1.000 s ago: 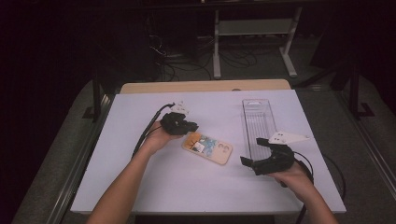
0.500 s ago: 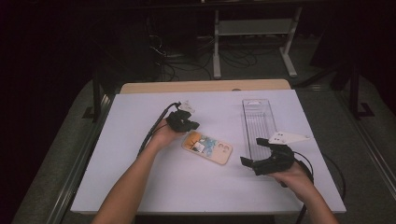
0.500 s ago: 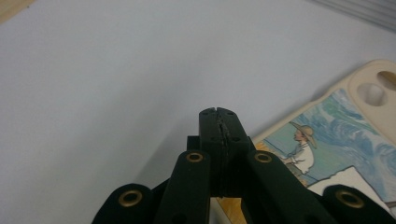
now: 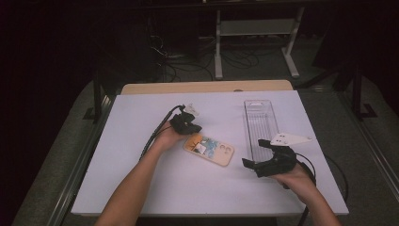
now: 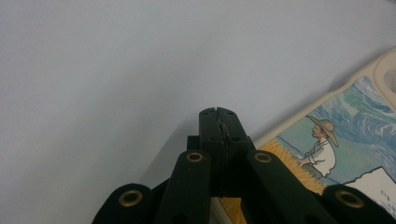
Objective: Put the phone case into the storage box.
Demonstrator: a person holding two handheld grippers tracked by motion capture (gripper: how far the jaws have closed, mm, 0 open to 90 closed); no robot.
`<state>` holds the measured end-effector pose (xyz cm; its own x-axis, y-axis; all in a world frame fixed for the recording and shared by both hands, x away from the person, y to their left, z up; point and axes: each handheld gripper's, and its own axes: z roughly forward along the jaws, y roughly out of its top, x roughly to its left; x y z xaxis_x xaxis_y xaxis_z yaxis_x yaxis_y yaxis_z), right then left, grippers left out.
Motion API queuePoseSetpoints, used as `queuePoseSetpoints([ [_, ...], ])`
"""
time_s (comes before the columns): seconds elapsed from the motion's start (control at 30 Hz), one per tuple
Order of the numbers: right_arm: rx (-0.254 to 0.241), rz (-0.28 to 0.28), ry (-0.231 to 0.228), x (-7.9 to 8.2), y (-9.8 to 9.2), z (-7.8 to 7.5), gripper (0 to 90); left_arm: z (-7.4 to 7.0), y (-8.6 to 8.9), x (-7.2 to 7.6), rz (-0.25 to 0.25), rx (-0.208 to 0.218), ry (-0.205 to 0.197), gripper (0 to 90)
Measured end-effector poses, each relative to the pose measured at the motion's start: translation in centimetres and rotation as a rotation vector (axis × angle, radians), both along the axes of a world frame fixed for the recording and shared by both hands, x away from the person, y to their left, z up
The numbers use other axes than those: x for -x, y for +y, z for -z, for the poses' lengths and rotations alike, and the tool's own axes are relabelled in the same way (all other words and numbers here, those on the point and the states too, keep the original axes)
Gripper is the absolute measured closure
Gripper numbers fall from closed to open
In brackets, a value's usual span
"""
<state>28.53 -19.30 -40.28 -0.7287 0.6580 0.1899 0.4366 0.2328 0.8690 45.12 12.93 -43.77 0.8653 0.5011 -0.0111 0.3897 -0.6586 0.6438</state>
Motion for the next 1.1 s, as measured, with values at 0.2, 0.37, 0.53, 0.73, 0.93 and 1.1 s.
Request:
queuePoseSetpoints([
  [0.2,-0.001,0.001,0.001,0.0,0.0,0.0,1.0,-0.1,0.5,0.4,0.005,-0.004,0.008,89.9],
  [0.37,0.001,0.0,0.001,0.0,0.0,0.0,1.0,-0.1,1.0,1.1,0.006,0.001,0.029,89.9],
  [0.53,0.0,0.001,0.003,0.0,0.0,0.0,1.0,-0.2,1.6,1.9,0.021,-0.007,0.044,90.0],
  [0.73,0.002,0.001,-0.001,0.0,0.0,0.0,1.0,-0.2,2.1,3.1,0.041,-0.005,0.049,90.0],
  [0.93,0.003,0.001,-0.003,0.0,0.0,0.0,1.0,-0.3,2.6,4.9,0.072,-0.007,0.042,90.0],
  [1.1,0.001,0.002,-0.001,0.0,0.0,0.0,1.0,-0.3,2.9,5.9,0.091,-0.009,0.056,90.0],
])
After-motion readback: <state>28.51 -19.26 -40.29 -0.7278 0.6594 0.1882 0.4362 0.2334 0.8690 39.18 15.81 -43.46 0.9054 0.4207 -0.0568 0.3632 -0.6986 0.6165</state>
